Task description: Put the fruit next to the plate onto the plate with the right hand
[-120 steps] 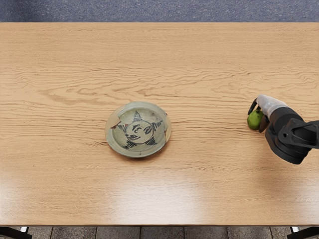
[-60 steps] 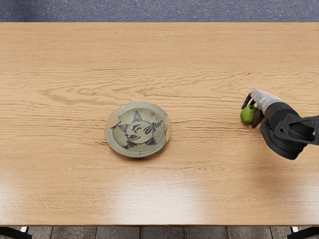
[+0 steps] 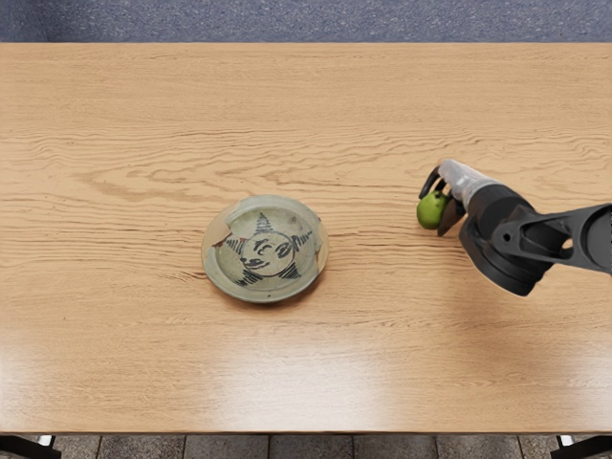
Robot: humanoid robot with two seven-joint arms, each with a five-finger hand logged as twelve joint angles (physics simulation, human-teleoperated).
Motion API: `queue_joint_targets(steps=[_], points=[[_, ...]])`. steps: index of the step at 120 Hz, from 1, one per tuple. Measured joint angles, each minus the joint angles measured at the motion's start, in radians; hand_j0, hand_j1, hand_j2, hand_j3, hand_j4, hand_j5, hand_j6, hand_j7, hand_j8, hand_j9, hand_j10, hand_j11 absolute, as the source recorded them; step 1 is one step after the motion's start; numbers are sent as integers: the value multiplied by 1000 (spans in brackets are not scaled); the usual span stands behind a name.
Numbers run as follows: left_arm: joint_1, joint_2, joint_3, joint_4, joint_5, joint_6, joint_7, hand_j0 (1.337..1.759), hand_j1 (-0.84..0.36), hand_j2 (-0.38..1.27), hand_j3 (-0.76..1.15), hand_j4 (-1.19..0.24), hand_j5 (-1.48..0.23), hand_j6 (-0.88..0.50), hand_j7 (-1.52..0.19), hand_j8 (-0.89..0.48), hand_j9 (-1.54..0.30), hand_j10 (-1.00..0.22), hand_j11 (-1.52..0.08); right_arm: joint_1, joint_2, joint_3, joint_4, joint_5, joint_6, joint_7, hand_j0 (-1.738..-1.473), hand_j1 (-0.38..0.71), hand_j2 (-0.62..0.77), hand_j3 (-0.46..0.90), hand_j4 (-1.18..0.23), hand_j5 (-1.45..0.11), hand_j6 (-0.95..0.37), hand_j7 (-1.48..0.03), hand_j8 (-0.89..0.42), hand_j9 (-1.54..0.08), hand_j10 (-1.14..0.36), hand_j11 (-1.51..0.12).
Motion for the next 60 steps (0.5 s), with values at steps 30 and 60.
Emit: queue_joint_targets(steps=[30,60], points=[[0,0,-1,0,0,0,0,1658,349,0,0,0,0,0,0,0,0,0,0,78,21,5,37,51,5,0,-1658,321,323,1,-531,-972,-394,-920,-441,-955,-686,-956],[0,0,-1,0,0,0,0,1658,349,0,0,0,0,0,0,0,0,0,0,103,46,47,41,62,41,0,-1658,317,315,0,-524,-986,-389,-934,-431,-968,-697,-969]])
